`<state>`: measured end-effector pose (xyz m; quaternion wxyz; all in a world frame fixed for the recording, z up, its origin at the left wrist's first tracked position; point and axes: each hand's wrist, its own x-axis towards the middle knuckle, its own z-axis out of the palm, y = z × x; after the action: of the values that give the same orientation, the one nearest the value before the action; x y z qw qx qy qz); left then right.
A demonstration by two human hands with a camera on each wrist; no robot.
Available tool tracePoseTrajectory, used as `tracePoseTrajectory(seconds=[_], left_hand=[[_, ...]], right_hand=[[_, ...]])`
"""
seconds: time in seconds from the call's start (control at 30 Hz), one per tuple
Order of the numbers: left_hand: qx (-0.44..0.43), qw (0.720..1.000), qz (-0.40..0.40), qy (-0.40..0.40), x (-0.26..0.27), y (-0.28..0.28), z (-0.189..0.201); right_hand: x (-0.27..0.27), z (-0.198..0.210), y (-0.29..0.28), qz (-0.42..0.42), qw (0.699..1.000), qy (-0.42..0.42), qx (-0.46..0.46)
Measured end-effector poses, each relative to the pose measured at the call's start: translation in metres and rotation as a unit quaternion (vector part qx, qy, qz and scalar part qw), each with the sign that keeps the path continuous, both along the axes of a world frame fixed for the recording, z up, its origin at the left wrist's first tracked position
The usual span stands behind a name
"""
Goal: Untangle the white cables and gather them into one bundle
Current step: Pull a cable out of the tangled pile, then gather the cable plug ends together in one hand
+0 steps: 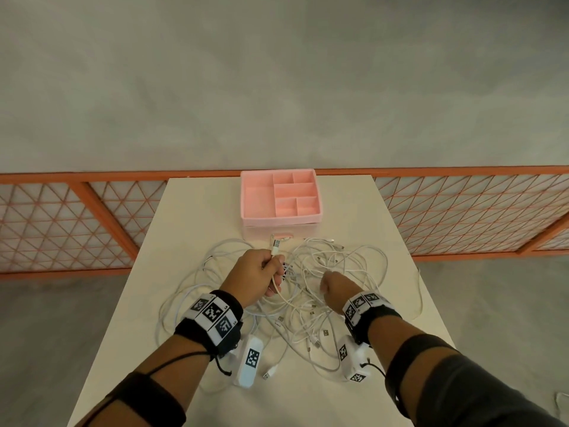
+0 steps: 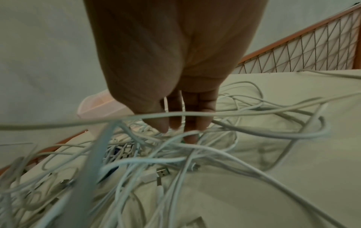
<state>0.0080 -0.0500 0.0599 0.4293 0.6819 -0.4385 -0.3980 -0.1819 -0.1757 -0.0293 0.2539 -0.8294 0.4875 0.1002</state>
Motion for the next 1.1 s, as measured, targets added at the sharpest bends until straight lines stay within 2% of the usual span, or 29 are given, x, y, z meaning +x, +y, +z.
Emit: tracePoseTrajectory(seconds=[0.17,0.43,0.7,0.9,1.1], left_hand=[[0.002,1.0,-0.004,-0.005,0.0,-0.002,-0.001],[0.007,1.0,-0.011,-0.013,0.0,-0.002,-0.001],[0.013,1.0,-0.018,-0.005,-0.001,0.0,-0.008],[0.018,1.0,-0.02,-0.007,0.001,0.0,-0.01],[0.008,1.0,-0.015,-0.001,0.003,0.0,-0.007]], right_hand=[[0.003,-0.004,0.003,0.02,0.998,0.056,0.026],[-0.004,-0.017,0.008,0.026,0.997,0.035,0.067],[-0.01,-0.02,0.01,0.01,0.998,0.05,0.037],[-0.013,-0.017,0.01,0.036,0.996,0.027,0.083],[-0.001,-0.009,0.01,0.041,0.995,0.038,0.082]])
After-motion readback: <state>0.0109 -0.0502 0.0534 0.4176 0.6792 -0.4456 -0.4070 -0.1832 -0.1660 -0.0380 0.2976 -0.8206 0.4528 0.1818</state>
